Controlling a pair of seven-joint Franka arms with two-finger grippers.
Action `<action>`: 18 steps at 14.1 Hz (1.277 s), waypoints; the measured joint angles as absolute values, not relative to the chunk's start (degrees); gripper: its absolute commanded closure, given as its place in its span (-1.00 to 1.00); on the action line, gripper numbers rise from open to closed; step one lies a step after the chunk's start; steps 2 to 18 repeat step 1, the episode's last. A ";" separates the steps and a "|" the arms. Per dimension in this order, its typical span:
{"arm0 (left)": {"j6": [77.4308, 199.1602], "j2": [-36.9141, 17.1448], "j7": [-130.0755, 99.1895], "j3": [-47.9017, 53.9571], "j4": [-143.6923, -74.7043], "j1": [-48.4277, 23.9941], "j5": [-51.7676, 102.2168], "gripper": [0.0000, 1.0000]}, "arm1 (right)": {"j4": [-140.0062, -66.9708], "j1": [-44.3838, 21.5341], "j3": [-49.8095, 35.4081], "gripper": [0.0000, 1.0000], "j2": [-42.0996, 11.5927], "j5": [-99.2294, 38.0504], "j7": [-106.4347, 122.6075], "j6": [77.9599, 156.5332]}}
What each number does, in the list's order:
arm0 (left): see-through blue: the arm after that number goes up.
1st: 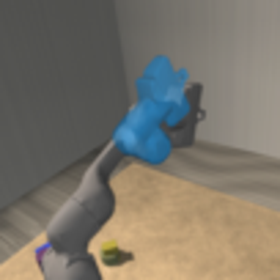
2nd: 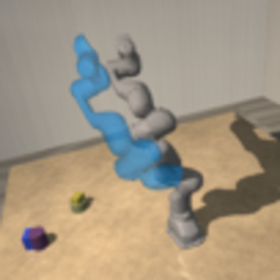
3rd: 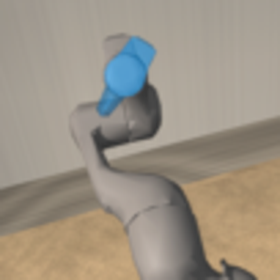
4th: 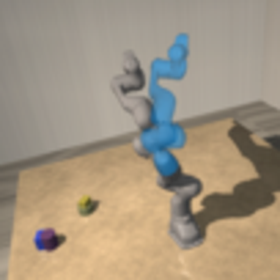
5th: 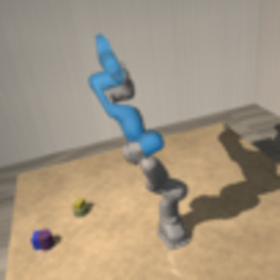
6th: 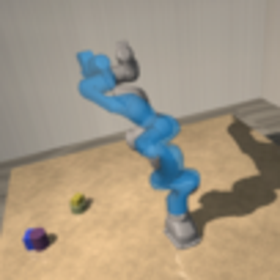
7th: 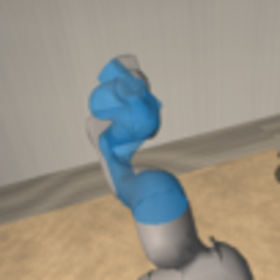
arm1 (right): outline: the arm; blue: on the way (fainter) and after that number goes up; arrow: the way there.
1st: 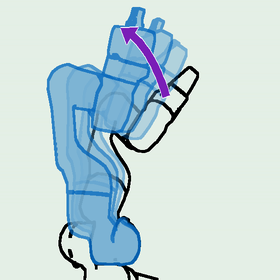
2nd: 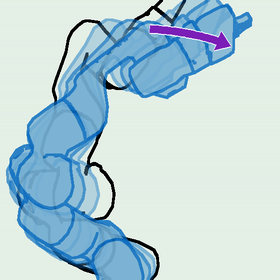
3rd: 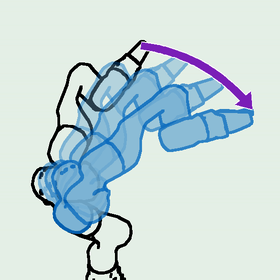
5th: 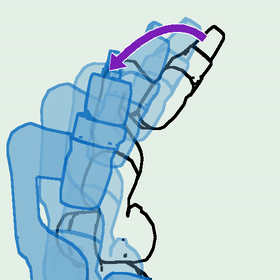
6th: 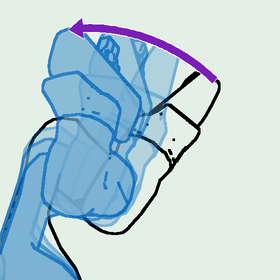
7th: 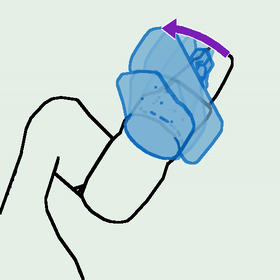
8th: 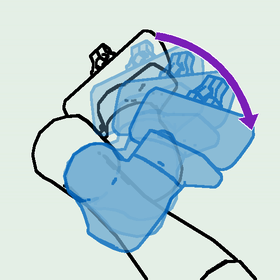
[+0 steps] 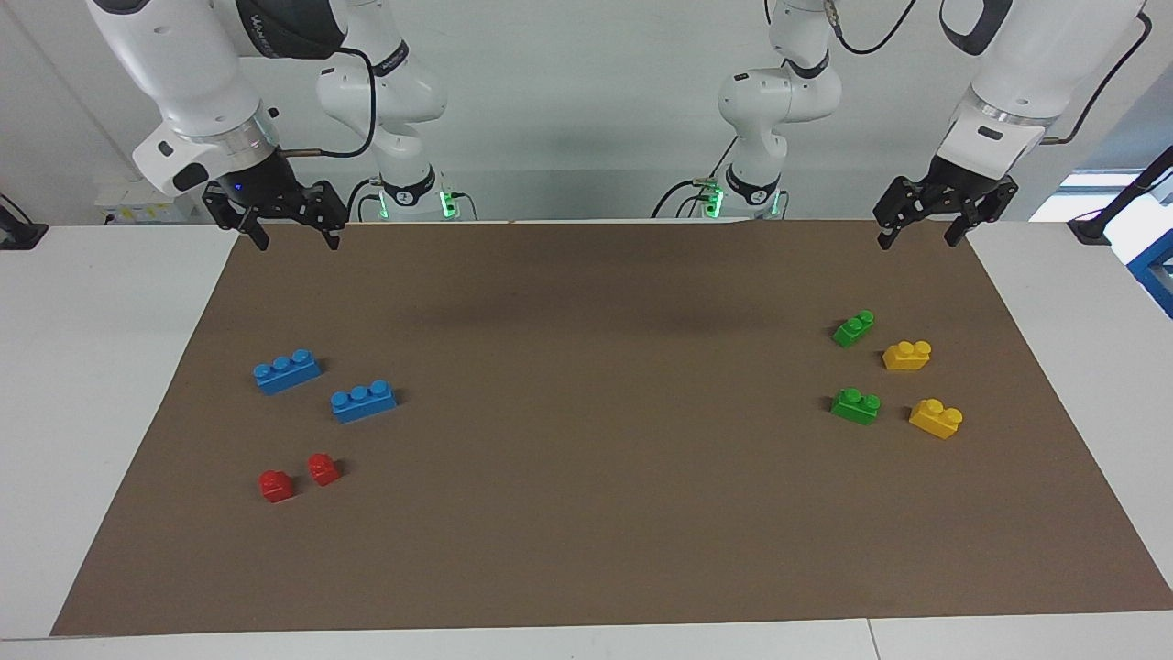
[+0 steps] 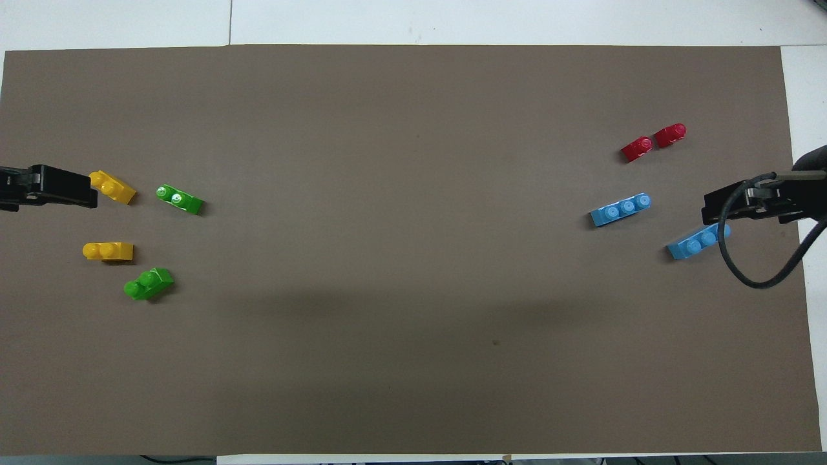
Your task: Remove green block with left arm and hold with right
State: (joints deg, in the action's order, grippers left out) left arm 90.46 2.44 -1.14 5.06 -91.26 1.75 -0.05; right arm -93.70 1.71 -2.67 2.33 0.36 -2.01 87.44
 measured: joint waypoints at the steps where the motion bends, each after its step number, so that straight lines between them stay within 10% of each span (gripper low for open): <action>1: 90.46 2.44 -1.14 5.06 -91.26 1.75 -0.05 -1.00 | -93.70 1.71 -2.71 -0.97 2.33 0.36 -2.01 88.01; 18: 90.46 2.44 -1.14 5.06 -91.26 1.75 -0.05 -1.00 | -93.70 1.71 -2.71 -0.97 2.33 0.36 -2.01 88.01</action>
